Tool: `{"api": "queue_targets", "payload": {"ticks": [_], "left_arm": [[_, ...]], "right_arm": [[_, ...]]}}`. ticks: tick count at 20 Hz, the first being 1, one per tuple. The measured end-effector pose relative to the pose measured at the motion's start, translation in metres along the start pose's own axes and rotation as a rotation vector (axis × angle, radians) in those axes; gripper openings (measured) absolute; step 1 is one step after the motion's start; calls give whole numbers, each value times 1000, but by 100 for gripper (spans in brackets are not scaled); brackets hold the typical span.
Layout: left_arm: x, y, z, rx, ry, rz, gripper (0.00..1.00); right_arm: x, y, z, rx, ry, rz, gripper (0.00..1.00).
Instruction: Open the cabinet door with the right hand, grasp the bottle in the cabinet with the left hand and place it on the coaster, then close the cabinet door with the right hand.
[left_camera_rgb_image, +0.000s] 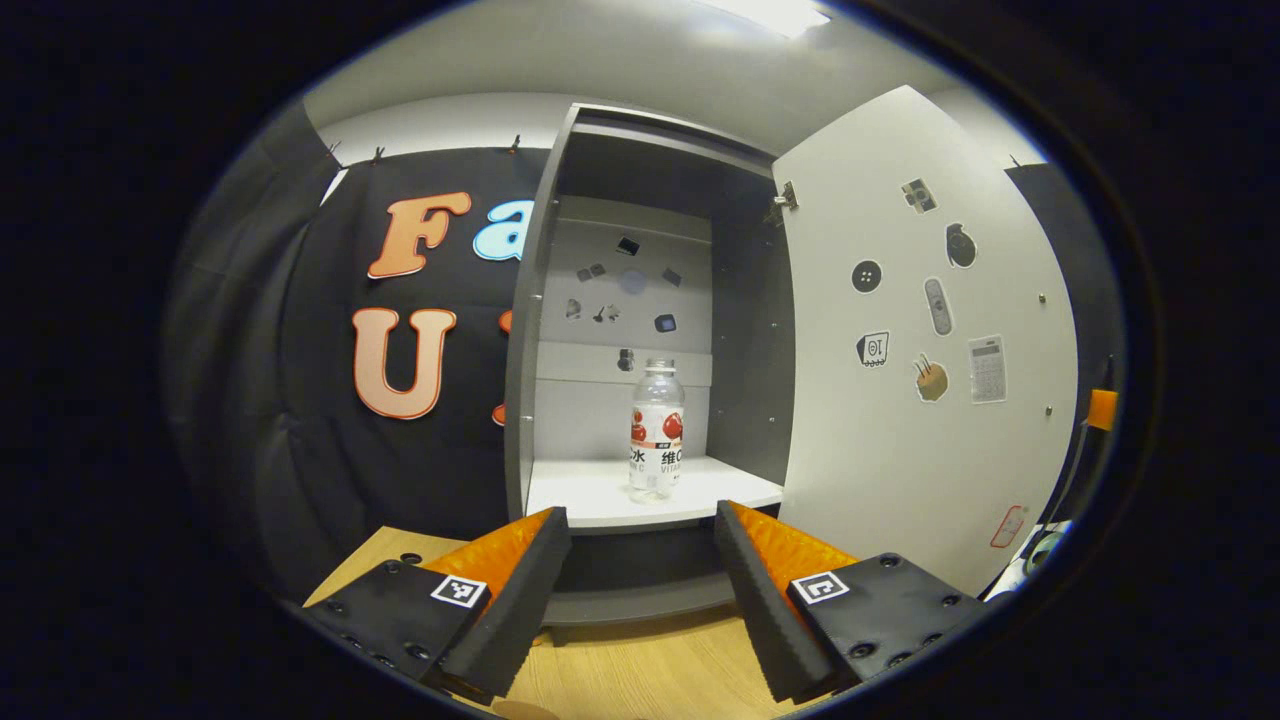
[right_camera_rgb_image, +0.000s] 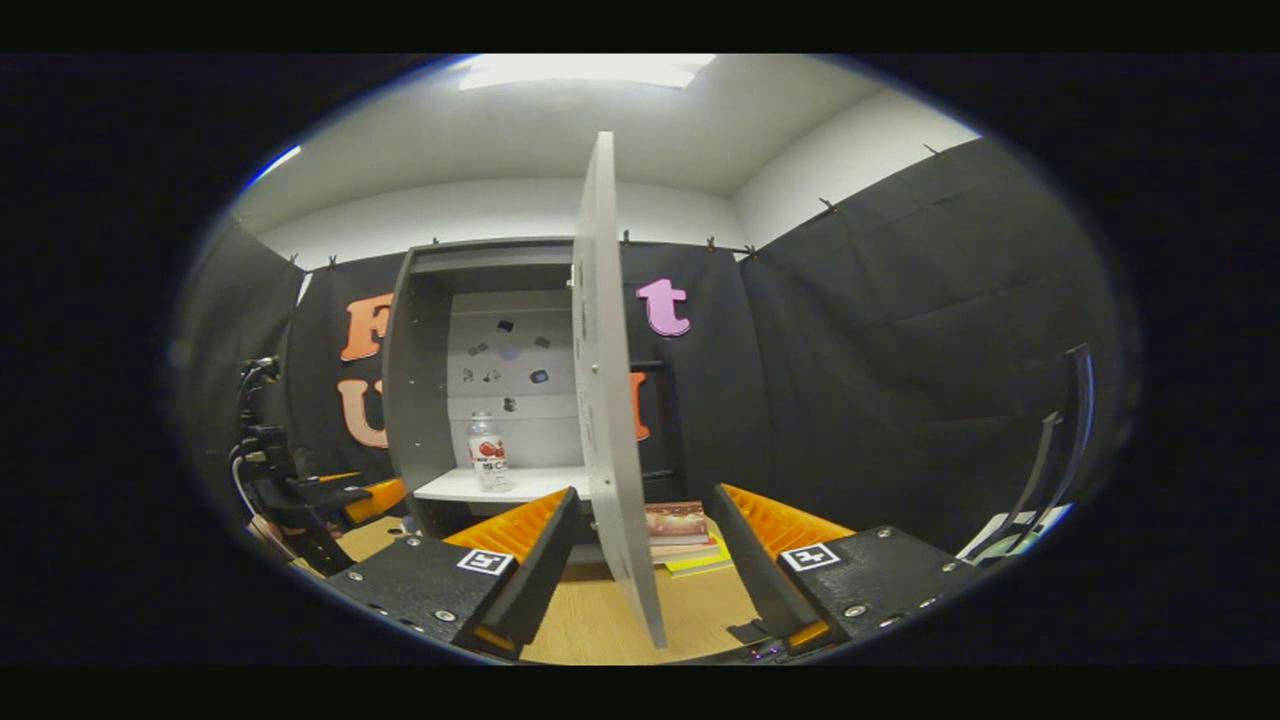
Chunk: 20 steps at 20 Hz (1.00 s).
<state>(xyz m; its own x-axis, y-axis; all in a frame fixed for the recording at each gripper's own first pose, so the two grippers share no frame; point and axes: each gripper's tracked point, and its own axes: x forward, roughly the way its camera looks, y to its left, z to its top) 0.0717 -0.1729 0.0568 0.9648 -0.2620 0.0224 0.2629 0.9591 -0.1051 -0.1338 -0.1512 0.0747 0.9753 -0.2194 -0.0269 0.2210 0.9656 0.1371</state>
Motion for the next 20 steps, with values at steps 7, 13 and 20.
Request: {"api": "queue_targets", "payload": {"ticks": [7, 13, 20], "left_arm": [[81, 8, 0, -14, -14, -61, 94], [153, 7, -15, -24, 13, -124, 95], [213, -3, -29, 10, 14, -184, 95]], "right_arm": [[27, 71, -1, -65, -9, 54, 89], [68, 135, -34, -62, 52, 99, 93], [108, 162, -58, -22, 110, 92, 93]]}}
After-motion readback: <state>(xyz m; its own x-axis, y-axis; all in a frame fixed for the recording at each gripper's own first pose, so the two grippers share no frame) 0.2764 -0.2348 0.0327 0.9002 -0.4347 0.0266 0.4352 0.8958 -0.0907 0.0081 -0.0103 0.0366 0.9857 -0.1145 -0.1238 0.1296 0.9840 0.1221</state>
